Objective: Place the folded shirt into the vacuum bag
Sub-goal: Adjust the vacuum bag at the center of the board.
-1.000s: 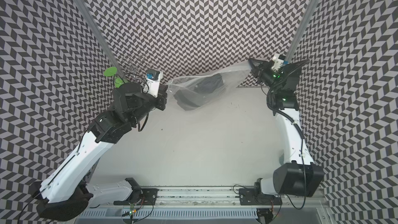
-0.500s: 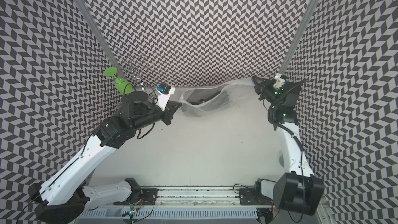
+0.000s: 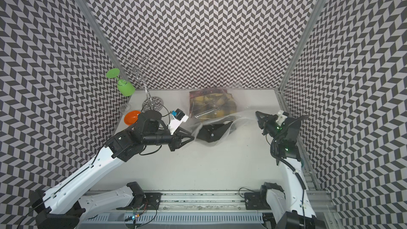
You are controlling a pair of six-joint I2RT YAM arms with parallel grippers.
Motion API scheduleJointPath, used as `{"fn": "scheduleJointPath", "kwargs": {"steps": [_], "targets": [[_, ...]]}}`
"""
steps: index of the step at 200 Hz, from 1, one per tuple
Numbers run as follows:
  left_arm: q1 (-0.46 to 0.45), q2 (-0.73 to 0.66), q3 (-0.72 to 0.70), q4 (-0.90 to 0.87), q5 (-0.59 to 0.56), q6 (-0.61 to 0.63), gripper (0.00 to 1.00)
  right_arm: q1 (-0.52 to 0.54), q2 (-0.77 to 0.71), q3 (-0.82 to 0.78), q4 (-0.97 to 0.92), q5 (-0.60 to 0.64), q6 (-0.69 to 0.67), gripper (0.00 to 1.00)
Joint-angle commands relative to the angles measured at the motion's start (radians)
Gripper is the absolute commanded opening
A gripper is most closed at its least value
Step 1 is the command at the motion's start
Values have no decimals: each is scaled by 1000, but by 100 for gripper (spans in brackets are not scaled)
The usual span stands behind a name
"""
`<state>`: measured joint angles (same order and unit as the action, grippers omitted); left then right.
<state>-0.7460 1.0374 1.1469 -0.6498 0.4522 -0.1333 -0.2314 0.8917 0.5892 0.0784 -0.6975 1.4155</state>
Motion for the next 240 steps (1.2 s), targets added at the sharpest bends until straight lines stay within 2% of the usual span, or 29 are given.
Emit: {"fn": "scheduleJointPath", "kwargs": {"steps": [1, 14, 42, 90, 99, 116, 131, 155, 173, 207, 240], "targets": [[-4, -15, 54, 22, 66, -16, 43, -3, -8, -33, 9, -14, -21, 0], [-3, -11, 71, 26, 66, -17, 47, -3, -13, -43, 11, -3, -28, 0], [-3, 36, 53, 63, 14, -34, 48, -3, -9, -53, -26, -9, -78, 0], [-16, 244, -54, 257, -150, -116, 47, -5, -70, -137, -55, -30, -136, 0], [-17, 289, -51, 267, -185, -118, 46, -5, -75, -141, -38, -56, -146, 9], [-21, 351, -35, 279, -193, -109, 46, -5, -70, -76, -134, -52, -230, 44], [-27, 375, -27, 289, -189, -105, 45, -5, -73, 16, -256, 3, -311, 59], [-36, 391, -26, 301, -179, -101, 45, -5, -76, 171, -395, 114, -397, 68], [-62, 406, -36, 316, -168, -99, 45, -5, -56, 215, -442, 130, -429, 70], [-156, 481, -75, 345, -149, -100, 44, -4, -90, 46, -415, 44, -388, 71], [-168, 536, -175, 424, -117, -153, 41, -3, -140, -68, -484, 73, -421, 72]]}}
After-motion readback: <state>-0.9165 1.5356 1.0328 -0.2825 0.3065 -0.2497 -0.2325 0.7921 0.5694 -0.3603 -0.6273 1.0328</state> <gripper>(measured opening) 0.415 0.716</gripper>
